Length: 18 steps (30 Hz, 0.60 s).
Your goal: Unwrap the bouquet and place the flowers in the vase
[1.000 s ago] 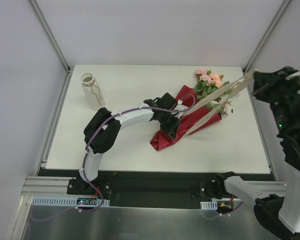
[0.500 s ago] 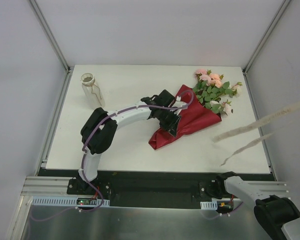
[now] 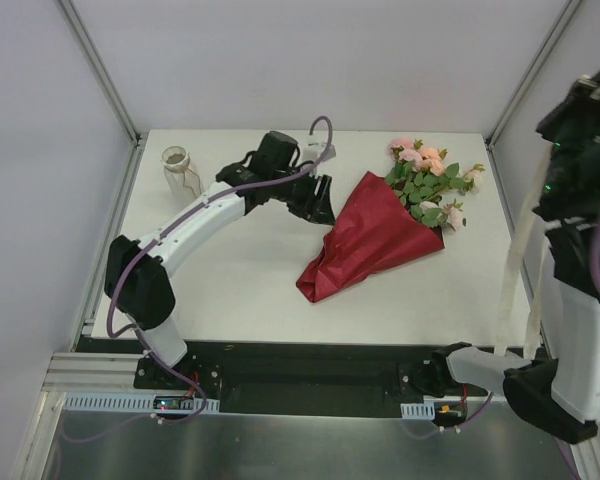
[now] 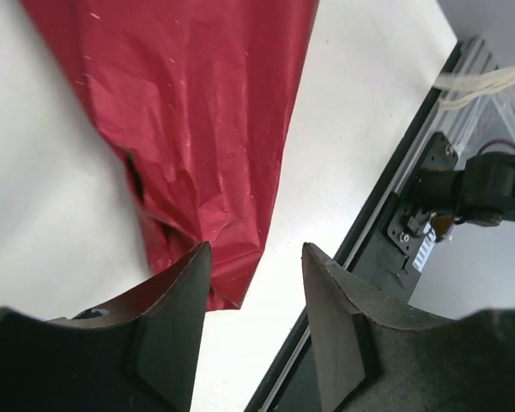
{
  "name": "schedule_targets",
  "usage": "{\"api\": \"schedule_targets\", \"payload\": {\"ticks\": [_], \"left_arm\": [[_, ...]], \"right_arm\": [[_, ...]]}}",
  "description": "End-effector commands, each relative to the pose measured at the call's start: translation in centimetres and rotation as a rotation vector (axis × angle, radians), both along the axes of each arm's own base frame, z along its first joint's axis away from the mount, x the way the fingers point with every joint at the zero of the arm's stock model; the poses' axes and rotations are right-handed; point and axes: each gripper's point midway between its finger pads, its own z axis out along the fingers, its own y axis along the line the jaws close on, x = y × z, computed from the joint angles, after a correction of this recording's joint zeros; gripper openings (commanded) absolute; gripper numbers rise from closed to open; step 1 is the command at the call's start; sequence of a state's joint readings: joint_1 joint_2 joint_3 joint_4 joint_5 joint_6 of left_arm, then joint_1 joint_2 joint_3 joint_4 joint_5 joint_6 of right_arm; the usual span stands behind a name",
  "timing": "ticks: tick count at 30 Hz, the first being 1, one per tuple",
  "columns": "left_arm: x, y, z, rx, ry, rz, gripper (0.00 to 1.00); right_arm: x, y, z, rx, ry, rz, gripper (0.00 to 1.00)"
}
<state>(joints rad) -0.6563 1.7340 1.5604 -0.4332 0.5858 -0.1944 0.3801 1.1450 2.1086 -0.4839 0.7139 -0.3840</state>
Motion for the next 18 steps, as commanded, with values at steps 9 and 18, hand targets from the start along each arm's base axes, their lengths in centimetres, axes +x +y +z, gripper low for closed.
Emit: {"api": "schedule_targets", "payload": {"ticks": [9, 18], "left_arm": [[1.0, 6.6, 4.7, -0.056, -0.075, 0.148, 0.49], [1.7, 9.5, 5.4, -0.030, -0.135, 0.186, 0.50]], "right_arm": [[0.9, -8.2, -5.4, -0.054, 0.250, -0.506, 0.00], [-4.1, -14.4, -19.4, 0.109, 0.539, -0.781, 0.00]]}}
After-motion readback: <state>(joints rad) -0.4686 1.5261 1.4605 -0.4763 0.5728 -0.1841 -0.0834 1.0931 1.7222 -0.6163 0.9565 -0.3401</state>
